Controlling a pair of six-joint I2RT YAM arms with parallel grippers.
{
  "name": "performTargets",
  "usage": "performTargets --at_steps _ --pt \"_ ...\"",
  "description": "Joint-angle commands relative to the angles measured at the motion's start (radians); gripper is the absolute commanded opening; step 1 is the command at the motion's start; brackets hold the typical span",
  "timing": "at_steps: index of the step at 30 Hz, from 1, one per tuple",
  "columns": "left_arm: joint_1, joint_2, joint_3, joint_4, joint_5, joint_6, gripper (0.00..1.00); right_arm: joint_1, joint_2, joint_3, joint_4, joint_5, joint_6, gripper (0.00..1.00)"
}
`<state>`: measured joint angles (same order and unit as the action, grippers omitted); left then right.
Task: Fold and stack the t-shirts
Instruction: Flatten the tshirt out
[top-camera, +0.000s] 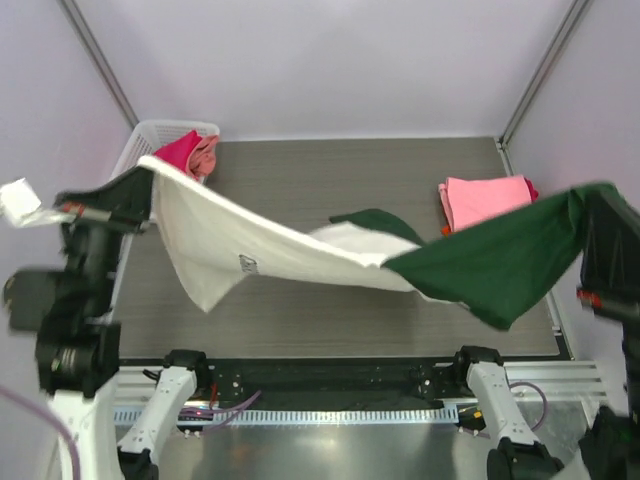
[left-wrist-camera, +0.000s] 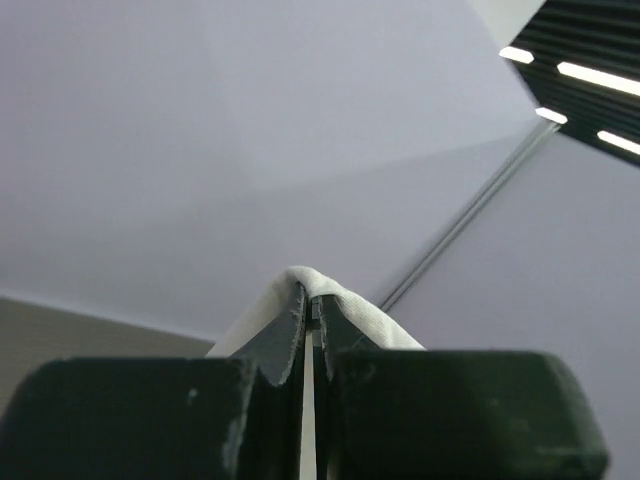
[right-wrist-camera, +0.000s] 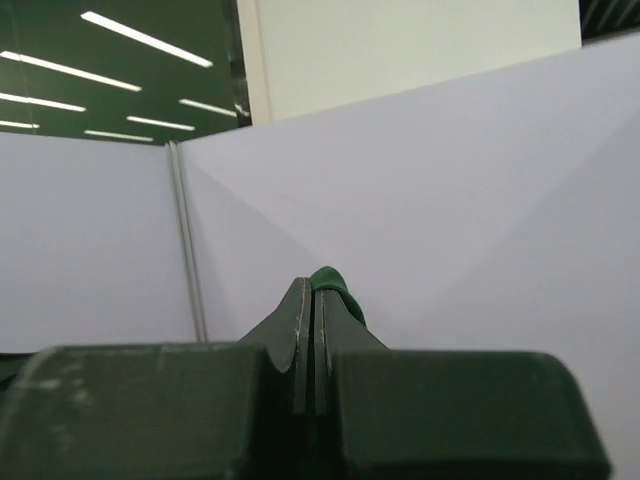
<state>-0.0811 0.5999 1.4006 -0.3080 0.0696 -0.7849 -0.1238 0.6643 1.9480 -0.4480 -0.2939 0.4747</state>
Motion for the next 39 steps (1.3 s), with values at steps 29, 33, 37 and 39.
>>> performTargets --at_steps 29,33,37,39 --pt "0.0 0.924 0.484 0.303 0.018 -0.005 0.0 0.158 0.812 0.281 0.267 0.161 -0.048 0.01" --pt "0.0 0.813 0.213 0.38 -0.039 0.009 0.0 0.158 0.727 0.172 0.315 0.079 -0.045 0.01" --pt "0.0 0.72 -0.019 0.38 -0.045 -0.003 0.0 0.158 0.602 -0.024 0.313 0.013 -0.038 0.01" --pt "0.0 0.654 -0.102 0.429 -0.042 -0.007 0.0 0.156 0.476 -0.201 0.351 0.038 -0.035 0.01"
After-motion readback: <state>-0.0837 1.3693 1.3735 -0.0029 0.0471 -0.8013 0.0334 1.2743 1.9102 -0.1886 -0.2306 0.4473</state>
